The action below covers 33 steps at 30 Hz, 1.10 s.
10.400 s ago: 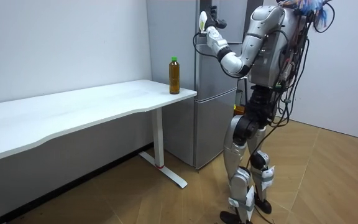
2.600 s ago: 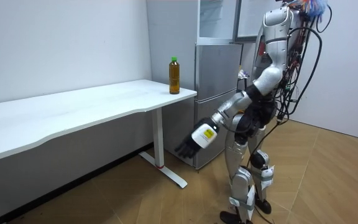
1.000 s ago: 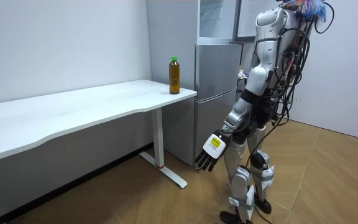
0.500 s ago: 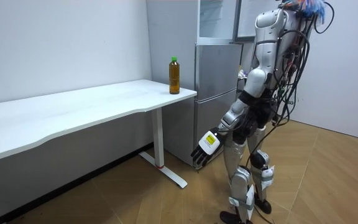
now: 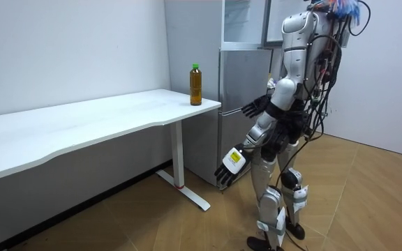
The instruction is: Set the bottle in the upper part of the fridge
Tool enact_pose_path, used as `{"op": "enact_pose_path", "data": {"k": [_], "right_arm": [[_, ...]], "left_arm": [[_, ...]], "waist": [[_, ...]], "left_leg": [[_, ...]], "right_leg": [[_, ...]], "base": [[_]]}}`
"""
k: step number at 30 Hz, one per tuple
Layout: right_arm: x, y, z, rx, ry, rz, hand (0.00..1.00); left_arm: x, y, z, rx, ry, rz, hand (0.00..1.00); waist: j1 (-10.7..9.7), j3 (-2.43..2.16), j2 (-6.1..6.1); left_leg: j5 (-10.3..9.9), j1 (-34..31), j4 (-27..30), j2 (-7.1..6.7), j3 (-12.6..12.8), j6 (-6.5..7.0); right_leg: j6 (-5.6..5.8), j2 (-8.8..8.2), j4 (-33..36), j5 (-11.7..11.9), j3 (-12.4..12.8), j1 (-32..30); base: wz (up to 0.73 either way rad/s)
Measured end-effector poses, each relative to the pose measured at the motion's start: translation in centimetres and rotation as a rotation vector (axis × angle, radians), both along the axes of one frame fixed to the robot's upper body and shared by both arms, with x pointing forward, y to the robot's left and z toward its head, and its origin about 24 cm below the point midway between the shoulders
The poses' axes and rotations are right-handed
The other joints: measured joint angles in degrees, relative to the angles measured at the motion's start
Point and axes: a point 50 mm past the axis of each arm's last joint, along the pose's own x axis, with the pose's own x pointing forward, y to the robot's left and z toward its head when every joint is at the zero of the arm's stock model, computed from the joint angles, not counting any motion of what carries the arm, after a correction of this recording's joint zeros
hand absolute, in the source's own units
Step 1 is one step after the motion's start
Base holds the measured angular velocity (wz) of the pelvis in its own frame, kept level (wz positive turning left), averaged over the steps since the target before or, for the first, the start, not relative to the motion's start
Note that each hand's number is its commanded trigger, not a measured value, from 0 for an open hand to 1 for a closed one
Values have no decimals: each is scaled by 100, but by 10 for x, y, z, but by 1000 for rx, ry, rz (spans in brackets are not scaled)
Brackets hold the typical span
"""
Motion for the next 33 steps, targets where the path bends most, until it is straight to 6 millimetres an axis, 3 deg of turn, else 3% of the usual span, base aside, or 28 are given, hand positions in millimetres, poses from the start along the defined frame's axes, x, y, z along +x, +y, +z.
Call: {"op": "enact_pose_path", "data": {"k": [6,13,18,33], "right_arm": [[24,13,50,44,-219,108,0],[29,20,70,71,-296,158,0],[34,29,99,110,-402,231,0],[53,44,135,201,-555,319,0]], "left_arm": [[-6,2,0,5,14,4,0],[-10,3,0,10,21,7,0],[-13,4,-1,10,30,8,0],[-13,2,-1,0,43,-30,0]], "waist": [[7,-11,17],[119,-22,25],[157,-40,47],[290,-27,129]], "left_leg": [[-3,24,-9,-1,25,8],[-2,23,11,6,53,9],[3,18,18,13,52,16],[13,19,20,27,136,33]], "right_leg": [[5,12,-4,21,94,-2],[-5,13,2,27,140,-14],[-9,8,83,31,136,-83],[-19,8,98,65,201,-73]], "base": [[-1],[-1],[0],[-3]]}}
